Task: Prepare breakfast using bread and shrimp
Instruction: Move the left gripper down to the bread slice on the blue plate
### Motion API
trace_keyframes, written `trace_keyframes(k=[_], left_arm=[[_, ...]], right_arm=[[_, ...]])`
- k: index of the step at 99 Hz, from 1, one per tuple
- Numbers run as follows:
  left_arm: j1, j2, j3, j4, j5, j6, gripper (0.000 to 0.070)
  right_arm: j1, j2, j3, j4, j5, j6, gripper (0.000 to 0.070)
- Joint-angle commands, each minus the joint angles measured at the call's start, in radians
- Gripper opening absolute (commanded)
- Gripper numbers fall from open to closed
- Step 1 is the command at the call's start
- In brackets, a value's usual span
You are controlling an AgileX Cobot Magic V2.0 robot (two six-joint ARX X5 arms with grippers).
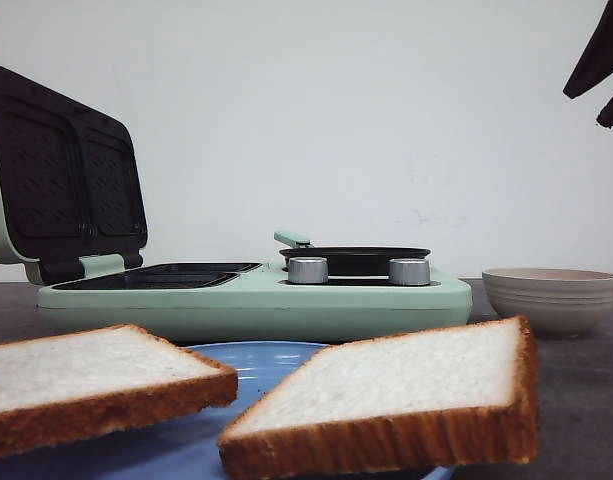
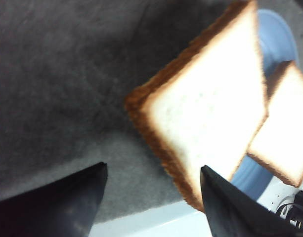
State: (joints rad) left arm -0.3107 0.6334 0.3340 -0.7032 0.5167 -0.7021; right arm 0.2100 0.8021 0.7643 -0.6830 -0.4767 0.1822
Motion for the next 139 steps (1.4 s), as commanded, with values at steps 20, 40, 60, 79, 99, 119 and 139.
trace_keyframes(k=[20, 40, 60, 79, 99, 119, 139], left_arm=[[-0.004, -0.008, -0.013, 0.083, -0.042, -0.025, 0.0360], [-0.010, -0.010, -0.069, 0.171, -0.038, -0.045, 0.0360], [-0.037, -0.014, -0.151, 0.329, -0.038, -0.111, 0.0359], [-0.049, -0.014, -0.160, 0.407, -0.054, -0.130, 0.0358], [-0.050, -0.014, -0.160, 0.416, -0.074, -0.123, 0.0358], [-0.050, -0.014, -0.162, 0.440, -0.099, -0.111, 0.0358], [-0.051, -0.013, -0.175, 0.506, -0.097, -0.116, 0.0358]], right_arm=[[0.003, 0.005, 0.014, 0.010, -0.006, -0.012, 0.0215], [0.003, 0.005, 0.014, 0.010, -0.006, -0.012, 0.0215], [0.003, 0.005, 0.014, 0.017, -0.006, -0.012, 0.0215], [0.003, 0.005, 0.014, 0.017, -0.006, -0.013, 0.0215], [0.003, 0.006, 0.014, 0.019, -0.006, -0.014, 0.0215], [0.003, 0.006, 0.014, 0.027, -0.006, -0.014, 0.0215], [0.003, 0.006, 0.014, 0.029, -0.006, -0.014, 0.0215]])
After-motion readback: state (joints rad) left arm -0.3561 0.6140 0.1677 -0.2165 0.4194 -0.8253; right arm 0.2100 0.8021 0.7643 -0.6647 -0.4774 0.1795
